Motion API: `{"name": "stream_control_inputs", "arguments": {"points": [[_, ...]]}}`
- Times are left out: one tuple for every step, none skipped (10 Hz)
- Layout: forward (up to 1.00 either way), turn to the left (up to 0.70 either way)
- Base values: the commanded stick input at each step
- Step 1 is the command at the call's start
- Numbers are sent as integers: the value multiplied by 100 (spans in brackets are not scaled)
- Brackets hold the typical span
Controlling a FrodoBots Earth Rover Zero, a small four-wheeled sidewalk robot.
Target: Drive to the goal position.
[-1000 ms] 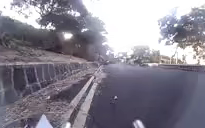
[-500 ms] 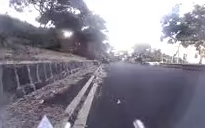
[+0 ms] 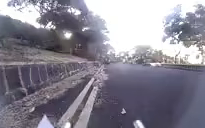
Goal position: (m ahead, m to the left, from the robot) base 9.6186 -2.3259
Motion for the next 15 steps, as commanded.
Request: {"name": "stream_control_inputs", "arguments": {"points": [[50, 0], [50, 0], [50, 0], [50, 0], [50, 0], [50, 0], [50, 0], [50, 0], [50, 0], [50, 0], [50, 0], [50, 0], [50, 0], [50, 0], [50, 0]]}}
